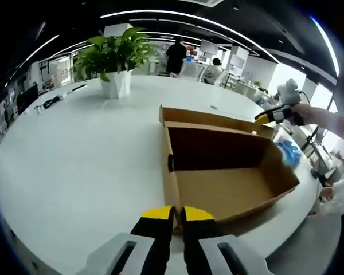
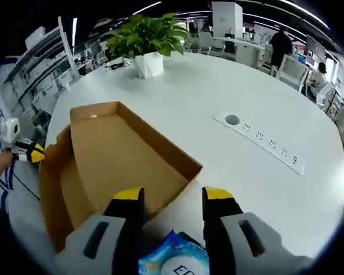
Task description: Operate the shoe box by opening the lid, removing the specified soft item, and placing it in the target area until the item is outside and the box remains undamaged.
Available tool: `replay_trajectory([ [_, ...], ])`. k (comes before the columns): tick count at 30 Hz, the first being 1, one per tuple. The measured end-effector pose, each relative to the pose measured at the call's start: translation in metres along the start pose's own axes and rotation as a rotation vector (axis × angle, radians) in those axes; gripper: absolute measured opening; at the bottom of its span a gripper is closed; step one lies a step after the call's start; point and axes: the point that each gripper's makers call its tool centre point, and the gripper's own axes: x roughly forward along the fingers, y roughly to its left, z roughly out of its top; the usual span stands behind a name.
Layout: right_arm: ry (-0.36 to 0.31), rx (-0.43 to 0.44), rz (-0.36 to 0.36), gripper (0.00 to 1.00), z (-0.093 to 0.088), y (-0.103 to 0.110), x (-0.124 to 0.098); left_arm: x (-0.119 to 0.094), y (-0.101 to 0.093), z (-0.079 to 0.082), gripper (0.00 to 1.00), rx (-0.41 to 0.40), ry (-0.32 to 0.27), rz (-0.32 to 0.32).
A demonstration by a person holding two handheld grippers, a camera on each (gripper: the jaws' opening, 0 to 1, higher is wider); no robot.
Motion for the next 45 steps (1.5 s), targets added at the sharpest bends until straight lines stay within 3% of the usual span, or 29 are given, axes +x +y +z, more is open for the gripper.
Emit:
replay_trajectory([
  [3,0.01,0.08,0.006,0.33,0.0,0.004,0.006,0.0,-0.001,0.0,0.05,-0.006,-0.003,-0.001],
  [10,0.079,0.158,-0.003,0.25,-0.009,-0.005,0.022,-0.001,-0.004,0.001,0.05,-0.011,-0.001,-0.002],
  [13,0.103,0.243,0.005,0.23,-0.013,-0.004,0.022,-0.001,-0.004,0.001,0.05,-0.015,-0.004,-0.004],
  [17,0.126,0.228,-0.001,0.14,-0.017,-0.005,0.021,-0.001,-0.005,0.002,0.05,-0.014,-0.005,-0.004],
  [25,0.139,0.221,-0.01,0.09,-0.018,-0.005,0.02,0.0,-0.003,0.003,0.05,-0.022,-0.006,-0.009],
  [30,0.117,0.159,-0.036,0.06,-0.013,-0.005,0.013,0.0,-0.002,0.002,0.05,-0.023,-0.002,-0.013],
  [45,0.025,0.163,-0.046,0.03,0.012,-0.002,-0.013,0.001,-0.001,0.0,0.05,-0.021,0.007,-0.012],
])
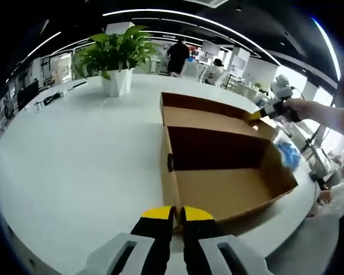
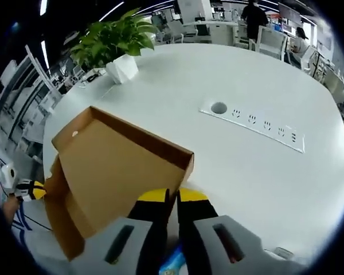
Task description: Operate the shoe box by opening the lid, removing the specified soft item, and placing it in the target area until the item is outside and the box remains undamaged.
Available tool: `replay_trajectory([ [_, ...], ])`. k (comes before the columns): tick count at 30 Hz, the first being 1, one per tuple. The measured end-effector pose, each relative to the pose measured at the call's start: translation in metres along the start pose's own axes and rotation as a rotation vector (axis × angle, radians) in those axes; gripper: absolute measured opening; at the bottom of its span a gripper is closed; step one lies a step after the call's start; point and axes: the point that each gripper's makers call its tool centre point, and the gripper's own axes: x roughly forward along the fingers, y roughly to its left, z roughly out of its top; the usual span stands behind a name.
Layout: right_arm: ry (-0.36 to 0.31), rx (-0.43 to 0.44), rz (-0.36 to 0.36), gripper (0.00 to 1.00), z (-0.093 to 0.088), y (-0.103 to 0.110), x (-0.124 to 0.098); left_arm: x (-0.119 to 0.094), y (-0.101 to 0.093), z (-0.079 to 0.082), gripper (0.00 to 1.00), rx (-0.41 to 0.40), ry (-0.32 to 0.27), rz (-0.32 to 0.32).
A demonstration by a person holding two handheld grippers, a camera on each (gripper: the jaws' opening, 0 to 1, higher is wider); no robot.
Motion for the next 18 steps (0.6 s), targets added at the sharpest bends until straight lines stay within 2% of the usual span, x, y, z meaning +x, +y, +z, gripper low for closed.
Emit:
replay_trajectory([
  [8,-0.081,-0.007,0.008,0.02,0.018,0.012,-0.024,0.0,-0.001,0.0,0.05,-0.008,-0.003,-0.004],
  [18,-0.142,-0.043,0.01,0.01,0.027,0.022,-0.047,0.0,-0.001,0.0,0.05,-0.017,-0.007,-0.009],
])
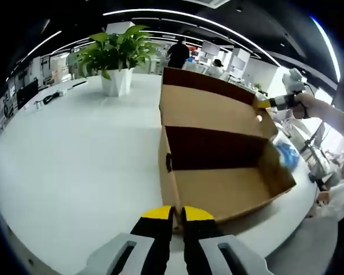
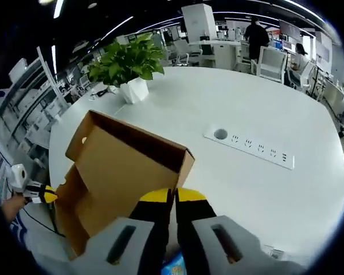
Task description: Operate the shoe box by opening the lid, removing the specified soft item, and placing it in the target area until the item is outside and the box remains undamaged.
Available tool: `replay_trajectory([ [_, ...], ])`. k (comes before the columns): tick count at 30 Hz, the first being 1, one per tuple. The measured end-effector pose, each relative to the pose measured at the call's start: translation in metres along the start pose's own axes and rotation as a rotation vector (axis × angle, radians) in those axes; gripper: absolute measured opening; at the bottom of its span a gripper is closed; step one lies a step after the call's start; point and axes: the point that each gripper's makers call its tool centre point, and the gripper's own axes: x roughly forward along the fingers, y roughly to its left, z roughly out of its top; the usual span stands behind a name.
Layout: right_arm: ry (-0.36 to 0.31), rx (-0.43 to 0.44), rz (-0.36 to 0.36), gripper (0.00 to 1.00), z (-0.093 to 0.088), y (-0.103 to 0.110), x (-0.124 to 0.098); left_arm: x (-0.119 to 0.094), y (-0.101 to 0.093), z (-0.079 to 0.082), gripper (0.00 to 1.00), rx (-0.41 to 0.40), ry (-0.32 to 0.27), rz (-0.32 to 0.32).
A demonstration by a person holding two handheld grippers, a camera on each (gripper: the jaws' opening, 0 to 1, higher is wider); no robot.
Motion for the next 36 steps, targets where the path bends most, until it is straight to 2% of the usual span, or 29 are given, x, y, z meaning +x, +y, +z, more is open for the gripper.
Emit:
replay_trajectory([
  [4,-0.026,-0.006,0.01,0.0,0.004,0.007,-0.012,0.0,0.0,0.0,0.05,-0.005,-0.005,-0.002],
  [8,-0.05,-0.016,0.014,0.0,0.01,0.01,-0.013,0.0,-0.001,0.0,0.06,-0.022,-0.008,-0.013],
  [12,-0.085,-0.065,-0.006,0.0,0.011,0.016,-0.021,0.0,-0.002,0.0,0.06,-0.03,-0.014,-0.014],
  [13,-0.093,-0.065,-0.007,0.0,0.004,0.023,-0.028,-0.001,-0.003,0.0,0.06,-0.03,-0.015,-0.015],
  [18,-0.116,-0.061,-0.004,0.0,0.002,0.025,-0.036,0.004,0.005,0.0,0.06,-0.028,-0.017,-0.018],
  [21,-0.125,-0.065,-0.001,0.0,-0.003,0.034,-0.048,0.01,0.013,0.0,0.06,-0.031,-0.017,-0.026],
  [28,-0.151,-0.063,0.002,0.0,-0.013,0.046,-0.061,0.006,0.005,0.0,0.06,-0.031,-0.022,-0.035],
  [34,-0.173,-0.065,-0.002,0.0,-0.014,0.048,-0.064,0.002,-0.001,0.0,0.06,-0.029,-0.024,-0.038],
  [36,-0.183,-0.067,-0.003,0.0,-0.023,0.056,-0.073,0.0,-0.002,0.0,0.06,-0.033,-0.026,-0.041],
])
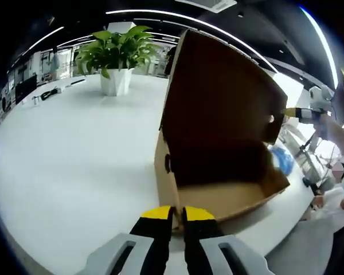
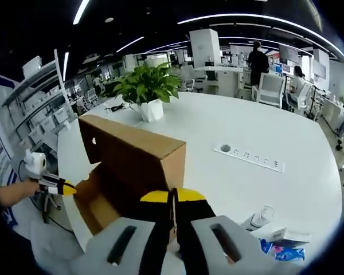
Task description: Operate the shoe box by opening the lid, removing the specified soft item, and placing it in the target area until the item is outside and the box remains undamaged.
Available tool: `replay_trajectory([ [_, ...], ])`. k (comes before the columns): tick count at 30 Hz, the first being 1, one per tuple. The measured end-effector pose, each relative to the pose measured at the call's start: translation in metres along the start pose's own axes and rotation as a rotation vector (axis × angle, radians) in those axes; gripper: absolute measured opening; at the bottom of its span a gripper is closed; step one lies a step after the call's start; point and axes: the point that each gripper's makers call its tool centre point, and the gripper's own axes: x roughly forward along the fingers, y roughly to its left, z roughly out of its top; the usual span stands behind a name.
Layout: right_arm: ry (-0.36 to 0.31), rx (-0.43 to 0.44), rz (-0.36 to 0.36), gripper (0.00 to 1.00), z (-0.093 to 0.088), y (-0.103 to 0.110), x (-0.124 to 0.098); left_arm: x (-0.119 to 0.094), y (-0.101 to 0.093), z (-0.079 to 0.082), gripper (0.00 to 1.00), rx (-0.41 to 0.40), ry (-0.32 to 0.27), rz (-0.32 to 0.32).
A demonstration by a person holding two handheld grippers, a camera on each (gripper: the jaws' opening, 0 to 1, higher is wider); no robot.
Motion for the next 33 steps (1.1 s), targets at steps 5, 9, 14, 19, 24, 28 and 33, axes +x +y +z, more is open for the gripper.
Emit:
replay_trajectory([
  [5,-0.013,0.004,-0.002,0.01,-0.006,0.006,-0.007,-0.001,-0.002,0.0,0.06,0.0,-0.002,-0.005],
  [9,-0.017,0.011,0.003,0.01,-0.012,0.01,-0.014,-0.002,-0.002,0.0,0.06,-0.003,-0.002,-0.003],
  [14,-0.033,0.012,0.004,0.01,-0.018,0.015,-0.017,-0.003,-0.002,0.0,0.06,0.006,0.0,0.003],
  [19,-0.054,0.018,-0.001,0.02,-0.026,0.02,-0.022,-0.003,0.001,0.0,0.07,0.011,-0.001,0.0],
  [24,-0.07,0.01,0.001,0.02,-0.035,0.026,-0.025,-0.005,-0.002,-0.001,0.07,0.034,-0.001,-0.008],
  [28,-0.086,0.03,0.008,0.03,-0.04,0.03,-0.028,-0.008,-0.001,0.002,0.07,0.042,-0.011,-0.007],
  [33,-0.101,0.046,0.018,0.04,-0.048,0.032,-0.03,-0.017,-0.004,0.015,0.1,0.069,-0.052,-0.004],
])
